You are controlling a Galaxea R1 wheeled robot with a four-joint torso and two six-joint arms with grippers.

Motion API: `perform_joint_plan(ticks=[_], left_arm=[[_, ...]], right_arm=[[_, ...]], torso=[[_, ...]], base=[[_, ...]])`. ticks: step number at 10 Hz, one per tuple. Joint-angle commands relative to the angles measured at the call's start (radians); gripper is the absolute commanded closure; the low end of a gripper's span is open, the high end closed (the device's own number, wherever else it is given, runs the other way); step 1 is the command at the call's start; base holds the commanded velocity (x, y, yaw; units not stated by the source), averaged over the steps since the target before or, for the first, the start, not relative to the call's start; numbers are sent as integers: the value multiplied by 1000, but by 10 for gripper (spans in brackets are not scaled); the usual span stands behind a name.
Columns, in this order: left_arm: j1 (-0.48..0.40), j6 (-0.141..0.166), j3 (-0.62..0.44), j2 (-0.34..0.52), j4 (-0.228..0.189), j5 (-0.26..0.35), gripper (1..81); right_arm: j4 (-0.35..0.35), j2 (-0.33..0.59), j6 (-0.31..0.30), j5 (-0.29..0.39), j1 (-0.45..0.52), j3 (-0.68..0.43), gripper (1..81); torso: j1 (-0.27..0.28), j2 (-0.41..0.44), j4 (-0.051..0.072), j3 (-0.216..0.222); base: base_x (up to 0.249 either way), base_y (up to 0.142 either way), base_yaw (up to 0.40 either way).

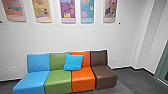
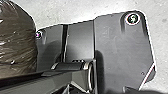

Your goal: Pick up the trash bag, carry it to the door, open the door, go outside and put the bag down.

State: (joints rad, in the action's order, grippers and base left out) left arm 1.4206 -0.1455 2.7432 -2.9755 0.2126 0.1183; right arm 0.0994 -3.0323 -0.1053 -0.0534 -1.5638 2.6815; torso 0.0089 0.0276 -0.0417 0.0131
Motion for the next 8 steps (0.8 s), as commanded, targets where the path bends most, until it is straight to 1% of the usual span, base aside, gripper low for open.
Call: perform_joint_plan(ticks=[1, 5, 8], left_arm=[[-65, -2, 4, 2, -2, 60, 811], [-65, -3, 6, -1, -4, 58, 811], [-65, -3, 6, -2, -4, 58, 811]], right_arm=[[16, -6, -2, 49, 55, -6, 10], [13, -24, -4, 38, 50, 0, 10], [13, -22, -4, 47, 57, 1, 10]], torso=[[0, 0, 0, 0], [0, 0, 0, 0], [0, 0, 0, 0]], base=[[0, 0, -221], [0, 0, -227], [0, 0, -242]])
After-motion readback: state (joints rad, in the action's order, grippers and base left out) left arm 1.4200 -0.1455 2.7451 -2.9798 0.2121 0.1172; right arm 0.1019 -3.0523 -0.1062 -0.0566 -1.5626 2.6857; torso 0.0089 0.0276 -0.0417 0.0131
